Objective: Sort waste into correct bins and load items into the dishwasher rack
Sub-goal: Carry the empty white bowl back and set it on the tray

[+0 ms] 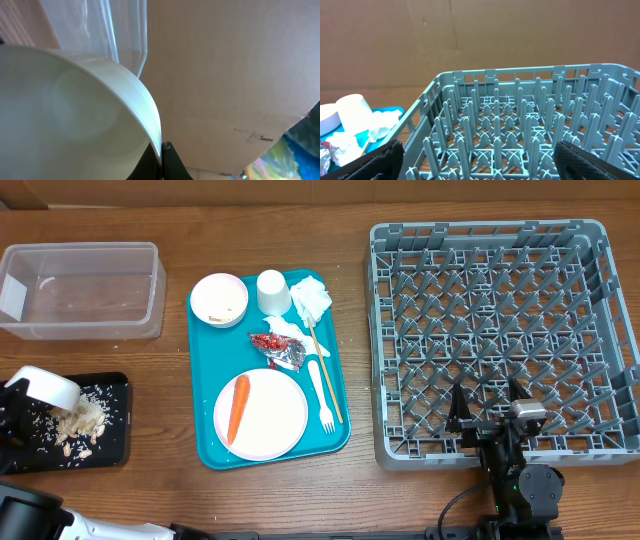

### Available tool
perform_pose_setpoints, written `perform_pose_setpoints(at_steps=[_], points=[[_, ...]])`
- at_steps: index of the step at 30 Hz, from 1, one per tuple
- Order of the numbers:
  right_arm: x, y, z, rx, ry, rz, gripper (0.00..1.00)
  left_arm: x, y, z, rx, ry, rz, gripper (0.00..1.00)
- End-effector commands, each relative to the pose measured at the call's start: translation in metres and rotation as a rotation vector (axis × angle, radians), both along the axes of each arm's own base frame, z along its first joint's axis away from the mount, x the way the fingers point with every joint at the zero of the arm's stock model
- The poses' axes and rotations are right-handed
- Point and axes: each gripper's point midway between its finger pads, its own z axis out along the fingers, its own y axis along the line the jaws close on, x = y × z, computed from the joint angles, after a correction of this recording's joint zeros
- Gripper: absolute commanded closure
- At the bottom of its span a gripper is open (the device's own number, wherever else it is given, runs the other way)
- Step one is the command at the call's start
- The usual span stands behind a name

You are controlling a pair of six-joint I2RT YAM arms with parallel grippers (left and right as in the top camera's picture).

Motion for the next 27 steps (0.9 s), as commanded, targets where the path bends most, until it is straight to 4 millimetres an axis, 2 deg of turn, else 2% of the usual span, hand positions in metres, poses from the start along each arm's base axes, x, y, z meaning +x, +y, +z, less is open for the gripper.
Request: perform_pose_setpoints(at_steps=[1, 6, 9, 13, 15, 20, 23, 27], points=[[0.0, -0.002, -0.002, 0.005, -0.005, -0.01, 0.0, 0.01, -0.008, 0.012, 0.06, -0.008, -0.051, 0.96], [0.0, -0.002, -0.002, 0.005, -0.005, -0.01, 0.0, 0.033, -0.039, 0.039, 0.182, 0.068, -0.22, 0.96], [0.0, -0.002, -0.002, 0.005, -0.005, -0.01, 0.0, 0.051, -0.066, 0.059, 0.27, 0.098, -0.329, 0.96], [0.0, -0.002, -0.002, 0.005, -0.005, -0.01, 0.0, 0.071, -0.117, 0.075, 0.418, 0.153, -0.498, 0.96], [0.0, -0.002, -0.002, 0.005, -0.005, -0.01, 0.0, 0.076, -0.145, 0.066, 0.49, 0.274, -0.576, 0.96], [0.0, -0.002, -0.002, 0.005, -0.005, -0.01, 0.0, 0.079, -0.19, 0.024, 0.728, 0.637, -0.703, 0.96], [0.0, -0.002, -0.002, 0.005, -0.005, -0.01, 0.0, 0.086, -0.218, 0.013, 0.853, 0.716, -0.752, 0.96], [0.0, -0.002, -0.002, 0.005, -0.004, -0.01, 0.0, 0.099, -0.241, 0.006, 1.007, 0.802, -0.707, 0.96]])
